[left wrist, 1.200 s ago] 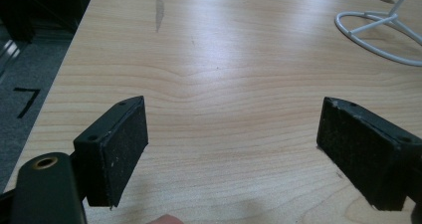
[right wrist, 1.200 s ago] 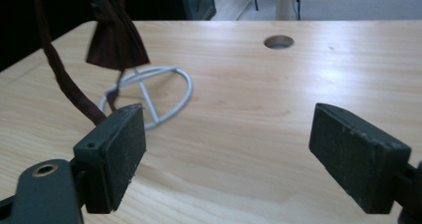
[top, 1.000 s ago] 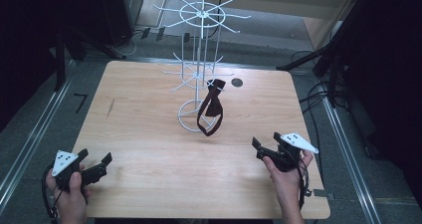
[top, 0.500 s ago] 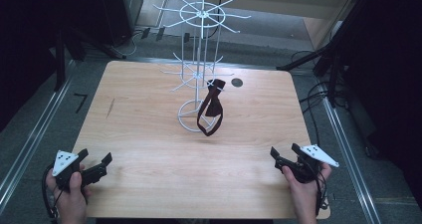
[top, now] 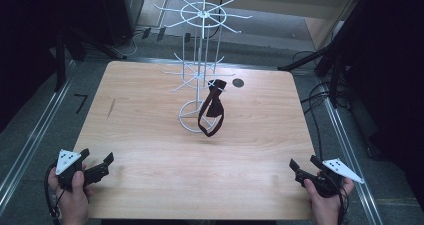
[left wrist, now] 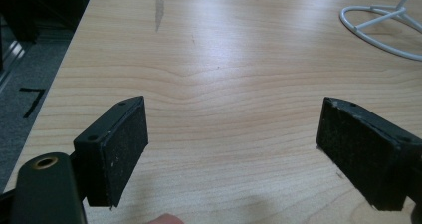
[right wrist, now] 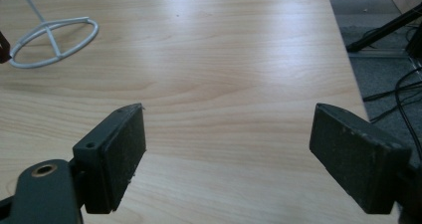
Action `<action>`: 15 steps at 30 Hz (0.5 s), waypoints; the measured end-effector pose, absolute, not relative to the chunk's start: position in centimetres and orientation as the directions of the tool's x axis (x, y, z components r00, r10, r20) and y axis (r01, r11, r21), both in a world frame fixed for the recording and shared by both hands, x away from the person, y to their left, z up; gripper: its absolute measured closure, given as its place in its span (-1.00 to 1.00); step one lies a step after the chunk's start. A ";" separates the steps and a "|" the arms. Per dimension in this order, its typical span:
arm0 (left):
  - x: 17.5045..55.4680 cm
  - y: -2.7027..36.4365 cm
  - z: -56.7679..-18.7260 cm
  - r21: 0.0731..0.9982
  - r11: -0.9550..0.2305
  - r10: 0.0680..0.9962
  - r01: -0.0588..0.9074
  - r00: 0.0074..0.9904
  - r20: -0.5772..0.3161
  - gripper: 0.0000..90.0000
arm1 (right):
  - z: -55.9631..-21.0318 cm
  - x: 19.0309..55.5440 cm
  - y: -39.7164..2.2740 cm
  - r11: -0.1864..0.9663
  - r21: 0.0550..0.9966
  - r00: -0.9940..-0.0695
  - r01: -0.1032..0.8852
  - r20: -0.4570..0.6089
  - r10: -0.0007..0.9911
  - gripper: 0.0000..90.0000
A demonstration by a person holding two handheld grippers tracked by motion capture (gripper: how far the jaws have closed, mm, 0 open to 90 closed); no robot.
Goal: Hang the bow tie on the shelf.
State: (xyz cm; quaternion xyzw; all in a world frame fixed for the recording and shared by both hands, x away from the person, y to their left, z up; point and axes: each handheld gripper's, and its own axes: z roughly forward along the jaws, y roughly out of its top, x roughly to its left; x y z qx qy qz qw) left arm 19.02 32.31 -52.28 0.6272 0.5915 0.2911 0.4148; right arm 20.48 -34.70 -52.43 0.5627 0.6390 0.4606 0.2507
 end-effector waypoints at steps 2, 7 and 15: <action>19.1 32.5 -52.3 0.863 0.058 0.984 0.502 0.119 -0.135 -0.71 | -52.5 20.2 -35.4 -0.070 0.868 -0.230 0.492 0.207 0.951 -0.67; 19.2 32.9 -52.3 0.859 0.094 0.981 0.503 0.100 -0.165 -0.71 | -53.3 19.8 -36.7 -0.076 0.859 -0.208 0.507 0.207 0.956 -0.67; 20.0 32.2 -52.3 0.849 0.046 0.990 0.526 0.088 -0.108 -0.70 | -54.6 19.5 -36.8 -0.056 0.839 -0.221 0.542 0.207 0.953 -0.67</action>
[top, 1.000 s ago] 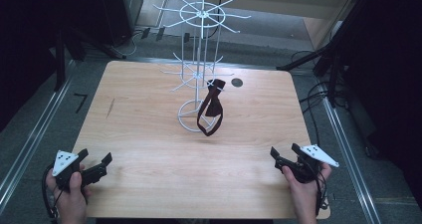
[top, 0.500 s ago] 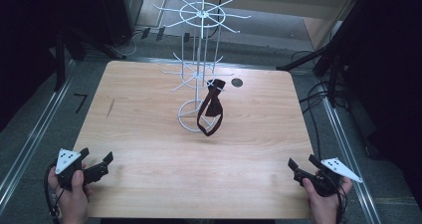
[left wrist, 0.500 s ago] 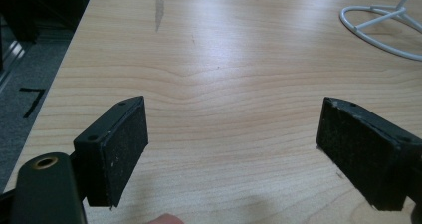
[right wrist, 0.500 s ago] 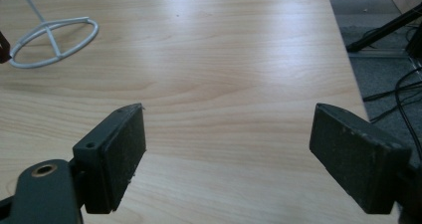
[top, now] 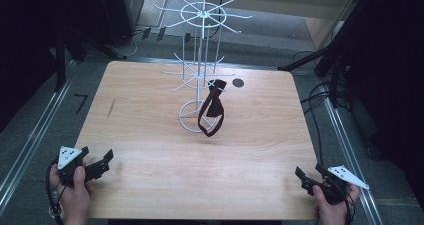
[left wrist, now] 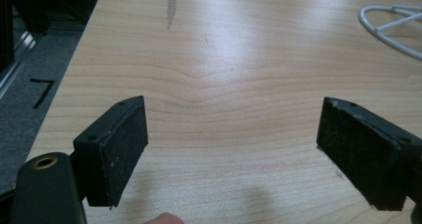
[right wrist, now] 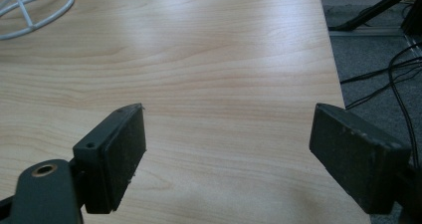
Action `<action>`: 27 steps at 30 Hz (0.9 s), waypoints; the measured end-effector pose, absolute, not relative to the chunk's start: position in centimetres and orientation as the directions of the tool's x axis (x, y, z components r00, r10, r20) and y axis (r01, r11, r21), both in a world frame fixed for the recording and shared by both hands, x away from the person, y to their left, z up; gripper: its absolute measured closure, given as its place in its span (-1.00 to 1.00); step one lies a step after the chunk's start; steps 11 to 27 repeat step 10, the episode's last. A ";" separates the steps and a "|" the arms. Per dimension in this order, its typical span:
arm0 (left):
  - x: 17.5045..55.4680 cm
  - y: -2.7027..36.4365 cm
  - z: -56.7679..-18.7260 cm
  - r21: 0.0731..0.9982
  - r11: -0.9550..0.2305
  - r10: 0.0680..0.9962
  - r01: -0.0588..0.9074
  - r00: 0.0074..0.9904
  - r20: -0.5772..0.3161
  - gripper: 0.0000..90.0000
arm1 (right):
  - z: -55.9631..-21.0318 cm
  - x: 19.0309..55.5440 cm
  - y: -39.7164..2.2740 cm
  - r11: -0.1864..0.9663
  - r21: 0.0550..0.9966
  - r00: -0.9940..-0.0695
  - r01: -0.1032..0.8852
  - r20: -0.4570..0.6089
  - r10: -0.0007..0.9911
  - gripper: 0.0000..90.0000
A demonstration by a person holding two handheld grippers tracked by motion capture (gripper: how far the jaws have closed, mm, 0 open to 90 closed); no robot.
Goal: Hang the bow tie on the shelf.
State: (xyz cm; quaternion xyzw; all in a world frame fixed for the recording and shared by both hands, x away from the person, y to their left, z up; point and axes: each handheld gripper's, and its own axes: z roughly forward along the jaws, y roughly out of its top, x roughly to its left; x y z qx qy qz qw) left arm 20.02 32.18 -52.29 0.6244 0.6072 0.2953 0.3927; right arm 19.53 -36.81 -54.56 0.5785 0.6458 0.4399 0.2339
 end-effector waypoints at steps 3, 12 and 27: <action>20.1 32.1 -52.3 0.847 0.043 0.991 0.529 0.085 -0.103 -0.70 | -54.9 19.6 -37.1 -0.076 0.837 -0.212 0.543 0.224 0.951 -0.66; 20.0 32.2 -52.3 0.849 0.050 0.990 0.527 0.086 -0.112 -0.70 | -55.1 19.8 -37.2 -0.098 0.832 -0.188 0.547 0.236 0.953 -0.66; 20.0 32.2 -52.3 0.849 0.050 0.990 0.527 0.086 -0.112 -0.70 | -55.1 19.8 -37.2 -0.098 0.832 -0.188 0.547 0.236 0.953 -0.66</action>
